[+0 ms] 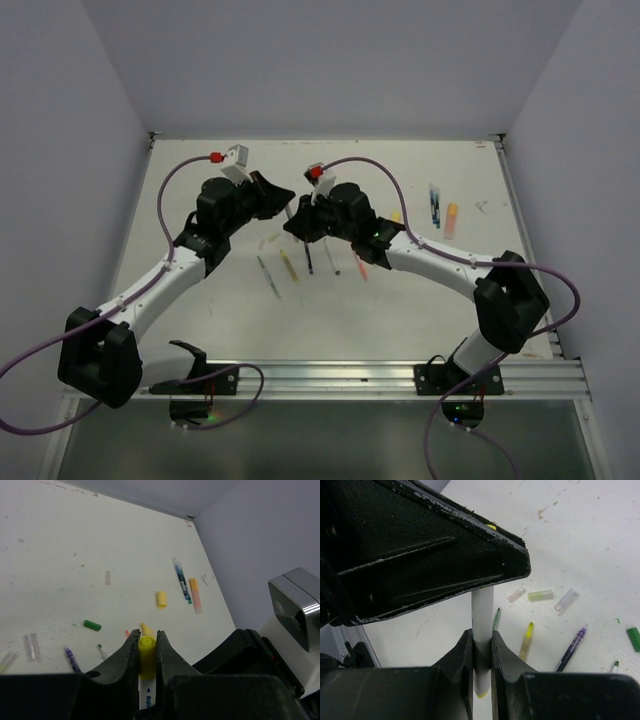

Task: Open the pen caps

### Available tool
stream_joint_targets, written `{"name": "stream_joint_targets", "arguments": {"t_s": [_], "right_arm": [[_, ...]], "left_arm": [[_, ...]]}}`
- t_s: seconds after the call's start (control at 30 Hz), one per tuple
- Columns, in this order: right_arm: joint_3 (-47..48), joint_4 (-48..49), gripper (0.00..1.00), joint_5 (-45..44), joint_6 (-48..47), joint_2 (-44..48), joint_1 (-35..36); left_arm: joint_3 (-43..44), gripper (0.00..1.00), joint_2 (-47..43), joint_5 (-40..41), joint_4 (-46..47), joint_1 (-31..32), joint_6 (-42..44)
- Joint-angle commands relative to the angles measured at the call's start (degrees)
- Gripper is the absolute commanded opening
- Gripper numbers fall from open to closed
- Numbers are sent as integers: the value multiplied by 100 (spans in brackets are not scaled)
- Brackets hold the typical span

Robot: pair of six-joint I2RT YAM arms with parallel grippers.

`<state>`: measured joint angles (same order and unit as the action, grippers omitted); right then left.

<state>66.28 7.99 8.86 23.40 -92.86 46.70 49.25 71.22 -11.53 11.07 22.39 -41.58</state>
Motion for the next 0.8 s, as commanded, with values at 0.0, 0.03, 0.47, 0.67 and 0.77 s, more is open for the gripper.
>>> {"name": "stream_joint_targets", "arguments": {"t_s": [0.0, 0.03, 0.47, 0.67, 0.77], "right_arm": [[-509, -122, 0, 326, -274, 347, 15], [-624, -148, 0, 361, -300, 400, 24], [-2356, -61, 0, 485, -468, 795, 24], [-2532, -200, 0, 397, -459, 857, 32], [-2375, -648, 0, 13, -415, 1041, 24]], "left_arm": [[-118, 0, -240, 685, 1229, -24, -271], [-118, 0, -275, 826, 1361, -24, -271], [374, 0, -214, 2488, 2707, -24, -351], [497, 0, -109, 2806, 2901, -33, -359], [708, 0, 32, 2264, 2445, -33, -307]]}}
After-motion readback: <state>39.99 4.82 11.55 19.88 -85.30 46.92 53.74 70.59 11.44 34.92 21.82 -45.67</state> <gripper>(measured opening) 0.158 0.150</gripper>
